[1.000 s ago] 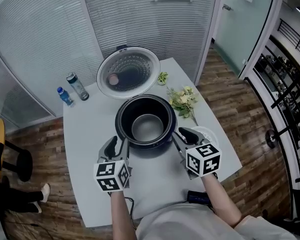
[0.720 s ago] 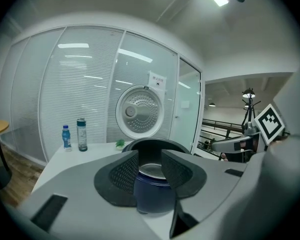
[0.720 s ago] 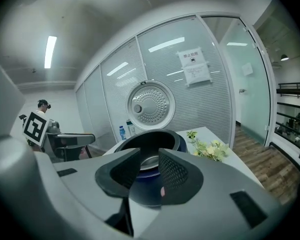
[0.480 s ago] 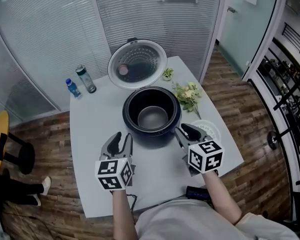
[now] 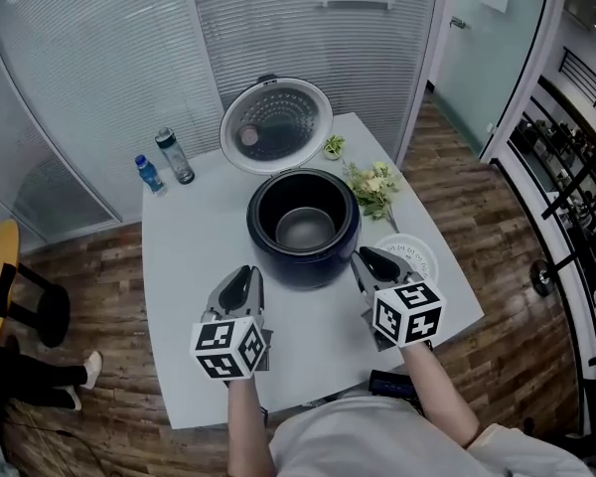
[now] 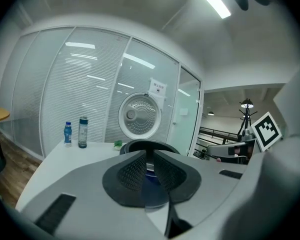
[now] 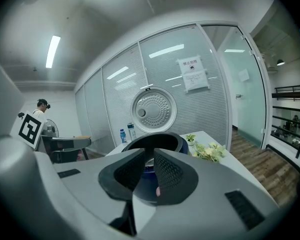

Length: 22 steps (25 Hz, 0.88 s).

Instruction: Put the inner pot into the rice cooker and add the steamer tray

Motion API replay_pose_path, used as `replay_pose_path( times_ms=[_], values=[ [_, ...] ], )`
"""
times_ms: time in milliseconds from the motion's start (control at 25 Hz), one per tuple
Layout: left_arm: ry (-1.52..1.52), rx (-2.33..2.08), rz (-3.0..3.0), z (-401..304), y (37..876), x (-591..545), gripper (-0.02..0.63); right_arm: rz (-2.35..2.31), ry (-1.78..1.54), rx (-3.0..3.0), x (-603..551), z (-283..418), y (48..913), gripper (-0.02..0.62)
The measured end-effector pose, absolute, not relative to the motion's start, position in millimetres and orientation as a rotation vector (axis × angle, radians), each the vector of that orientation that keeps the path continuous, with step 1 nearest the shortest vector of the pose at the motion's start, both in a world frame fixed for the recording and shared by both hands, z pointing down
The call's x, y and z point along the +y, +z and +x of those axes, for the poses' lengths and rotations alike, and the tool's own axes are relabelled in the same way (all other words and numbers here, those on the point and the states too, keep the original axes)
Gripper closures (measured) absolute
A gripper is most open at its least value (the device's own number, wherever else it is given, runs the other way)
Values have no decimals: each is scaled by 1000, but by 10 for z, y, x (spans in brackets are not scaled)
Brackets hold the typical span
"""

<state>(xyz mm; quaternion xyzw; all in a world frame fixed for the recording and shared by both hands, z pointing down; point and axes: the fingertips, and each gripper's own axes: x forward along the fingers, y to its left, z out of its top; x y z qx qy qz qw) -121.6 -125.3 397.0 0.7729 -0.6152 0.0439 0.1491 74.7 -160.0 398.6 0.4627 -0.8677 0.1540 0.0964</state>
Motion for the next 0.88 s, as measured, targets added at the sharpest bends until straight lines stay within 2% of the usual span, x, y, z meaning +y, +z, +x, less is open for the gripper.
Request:
replay_pose_path(
  times_ms=[160,880],
  values=[
    [87,-1798,2209,-1281,3955,-1208,587,1399,447,-2565,-1560,766,3984,545],
    [87,-1740,2211,-1236,4036,-1225,595,1429,423,-2569,-1585,795,3958,578]
  ],
)
